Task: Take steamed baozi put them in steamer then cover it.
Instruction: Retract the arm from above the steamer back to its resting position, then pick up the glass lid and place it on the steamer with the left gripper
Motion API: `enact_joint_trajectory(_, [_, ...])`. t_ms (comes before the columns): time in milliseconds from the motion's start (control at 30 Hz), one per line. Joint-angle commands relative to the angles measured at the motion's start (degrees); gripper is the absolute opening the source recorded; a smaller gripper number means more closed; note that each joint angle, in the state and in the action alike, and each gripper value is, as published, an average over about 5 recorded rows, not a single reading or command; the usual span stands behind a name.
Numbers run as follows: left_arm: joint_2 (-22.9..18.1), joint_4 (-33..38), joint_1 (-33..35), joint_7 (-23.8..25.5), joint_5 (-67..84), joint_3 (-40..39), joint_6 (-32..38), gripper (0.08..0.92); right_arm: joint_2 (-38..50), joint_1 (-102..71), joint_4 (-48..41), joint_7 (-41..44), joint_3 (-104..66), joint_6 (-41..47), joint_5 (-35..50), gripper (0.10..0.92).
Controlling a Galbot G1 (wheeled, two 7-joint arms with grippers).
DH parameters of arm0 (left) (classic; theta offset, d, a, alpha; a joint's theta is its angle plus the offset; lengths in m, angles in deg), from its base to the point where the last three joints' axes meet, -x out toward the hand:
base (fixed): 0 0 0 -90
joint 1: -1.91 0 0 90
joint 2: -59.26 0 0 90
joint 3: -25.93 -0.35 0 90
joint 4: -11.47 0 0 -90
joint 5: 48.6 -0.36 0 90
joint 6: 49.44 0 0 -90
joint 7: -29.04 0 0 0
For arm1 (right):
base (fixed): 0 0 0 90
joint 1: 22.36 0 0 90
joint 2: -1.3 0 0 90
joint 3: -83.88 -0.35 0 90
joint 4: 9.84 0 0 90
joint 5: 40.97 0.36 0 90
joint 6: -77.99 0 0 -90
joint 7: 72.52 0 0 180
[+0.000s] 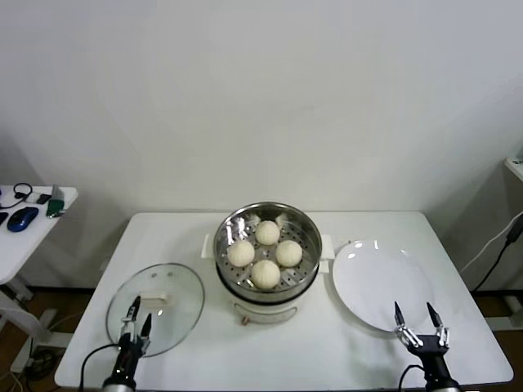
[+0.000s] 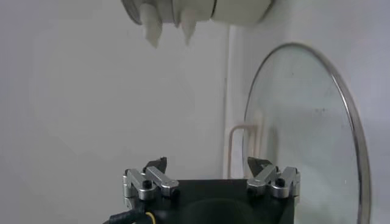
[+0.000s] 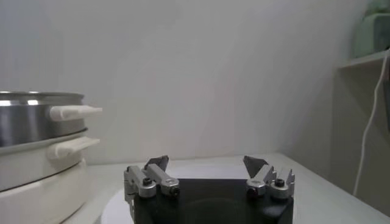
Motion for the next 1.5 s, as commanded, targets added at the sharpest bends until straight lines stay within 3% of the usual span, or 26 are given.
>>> enact_joint_trajectory(33, [1.4,-4.96,-6.07,0.27,-3.97,-0.42,-2.08,0.823,-1.21,-0.37,-0.64,-0.38,0.14,-0.31,-0.51,0.823])
enact_joint_trajectory(600, [2.57,-9.52,-11.61,1.42,-1.61,-2.43,-3.15,0.814,-2.45,-0.8,-1.13,-0.51,-0.25,-0.2,-2.19,0.823])
enact_joint_trajectory(700, [2.3,-10.33,-11.46,1.38,-1.74,-2.5,-3.43,0.758,-2.58,-0.79,-0.96,-0.48,-0.34,-0.19,-2.58,0.823])
enact_joint_trajectory(1233, [1.53,-9.68,-11.03,1.19,-1.8,-2.51,-4.74,0.292,-3.56,-1.02,-0.34,-0.57,-0.27,-0.14,-3.96,0.823])
enact_joint_trajectory(1367, [2.53,-4.45,-9.15,3.53,2.46,-3.71,-6.26,0.182,-3.69,-1.14,-0.03,-0.62,-0.43,0.03,-3.87,0.823])
enact_joint_trajectory(1500, [5.76,5.31,-6.42,8.92,8.57,-5.95,-10.45,0.143,-3.91,-1.25,0.67,-1.1,-0.8,0.96,-3.98,0.823])
